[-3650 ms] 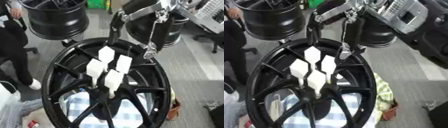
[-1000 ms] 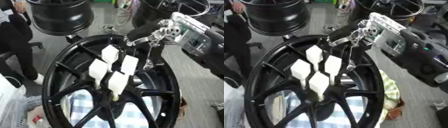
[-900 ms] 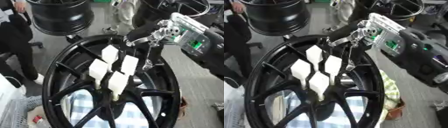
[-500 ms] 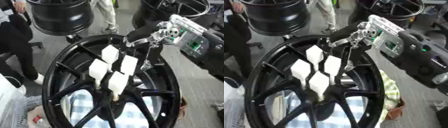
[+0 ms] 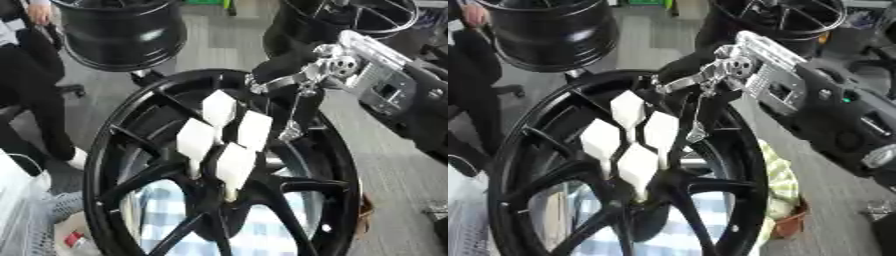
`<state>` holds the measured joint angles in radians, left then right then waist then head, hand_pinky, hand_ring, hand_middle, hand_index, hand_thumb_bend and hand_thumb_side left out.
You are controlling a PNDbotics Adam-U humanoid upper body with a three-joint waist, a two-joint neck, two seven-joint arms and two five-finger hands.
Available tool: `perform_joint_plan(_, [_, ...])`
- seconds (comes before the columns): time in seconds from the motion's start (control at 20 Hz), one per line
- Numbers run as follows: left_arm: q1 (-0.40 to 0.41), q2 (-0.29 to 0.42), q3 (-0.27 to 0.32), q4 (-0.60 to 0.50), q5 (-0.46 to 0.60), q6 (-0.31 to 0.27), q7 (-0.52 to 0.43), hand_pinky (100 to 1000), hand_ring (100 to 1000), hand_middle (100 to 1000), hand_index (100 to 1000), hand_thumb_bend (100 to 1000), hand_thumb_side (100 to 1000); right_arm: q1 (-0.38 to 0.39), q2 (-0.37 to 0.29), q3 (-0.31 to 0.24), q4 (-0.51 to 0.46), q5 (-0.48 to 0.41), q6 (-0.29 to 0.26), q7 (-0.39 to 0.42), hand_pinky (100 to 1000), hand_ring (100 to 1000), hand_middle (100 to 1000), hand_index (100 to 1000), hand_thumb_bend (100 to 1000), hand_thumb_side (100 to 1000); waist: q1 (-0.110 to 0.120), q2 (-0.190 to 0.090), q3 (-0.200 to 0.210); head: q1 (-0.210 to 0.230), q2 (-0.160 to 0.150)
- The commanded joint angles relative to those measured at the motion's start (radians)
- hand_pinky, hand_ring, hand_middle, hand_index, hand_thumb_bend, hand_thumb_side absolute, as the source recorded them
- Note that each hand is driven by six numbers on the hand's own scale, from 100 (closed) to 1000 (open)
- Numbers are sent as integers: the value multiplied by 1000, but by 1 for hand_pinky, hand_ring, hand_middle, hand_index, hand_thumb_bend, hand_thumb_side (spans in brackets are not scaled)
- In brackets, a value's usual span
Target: Pull the pin out of the wheel hub.
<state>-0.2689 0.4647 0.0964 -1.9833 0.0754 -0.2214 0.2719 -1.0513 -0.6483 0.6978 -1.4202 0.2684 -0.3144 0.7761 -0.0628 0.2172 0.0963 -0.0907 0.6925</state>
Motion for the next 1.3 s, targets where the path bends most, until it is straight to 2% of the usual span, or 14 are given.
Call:
perform_joint_plan(0.05, [-13,17,8,-17,3,2,0,746,851,747,857,247,660,-17,-22,-22,-7,-27,12,-13,819,659,415,502,329,100,7,-18,-2,6,-8])
perform_joint_plan(0.4, [-12,20,8,-17,3,2,-1,747,851,748,858,247,657,-17,-70,-57,-49,-130,76,-31,807,645,391,477,334,100,5,-26,-9,8,-7])
perform_joint_plan(0.6, [-11,22,10,-17,3,2,0,747,851,748,858,247,656,-12,-109,-108,-80,-201,129,-50,802,640,382,469,325,100,4,-30,-12,8,-8])
perform_joint_plan(0.65, [-11,23,10,-17,3,2,0,747,851,748,858,247,662,-13,-118,-122,-90,-215,141,-56,804,640,384,469,207,100,4,-30,-13,8,-9])
perform_joint_plan(0.7, [-11,23,10,-17,3,2,0,748,851,748,858,246,655,-13,-128,-137,-98,-224,152,-62,805,640,381,469,327,100,4,-31,-14,9,-10])
perform_joint_plan(0.75, [-10,24,11,-17,3,2,0,748,851,748,858,247,654,-14,-137,-152,-104,-233,163,-67,802,639,381,469,323,100,4,-32,-15,9,-10])
perform_joint_plan(1.0, [-8,27,14,-17,1,1,3,748,851,748,858,247,652,-31,-176,-266,-72,-296,239,-101,802,638,389,481,313,100,5,-36,-24,14,-6])
perform_joint_plan(1.15, [-4,30,17,-17,-2,1,7,748,851,748,858,246,651,-25,-221,-360,-22,-259,262,-143,810,642,403,495,324,100,4,-37,-32,19,-4])
perform_joint_plan(1.3, [-2,32,21,-17,-5,1,11,749,851,748,858,247,650,15,-277,-472,84,-194,284,-204,810,644,414,508,334,100,2,-39,-36,27,-5])
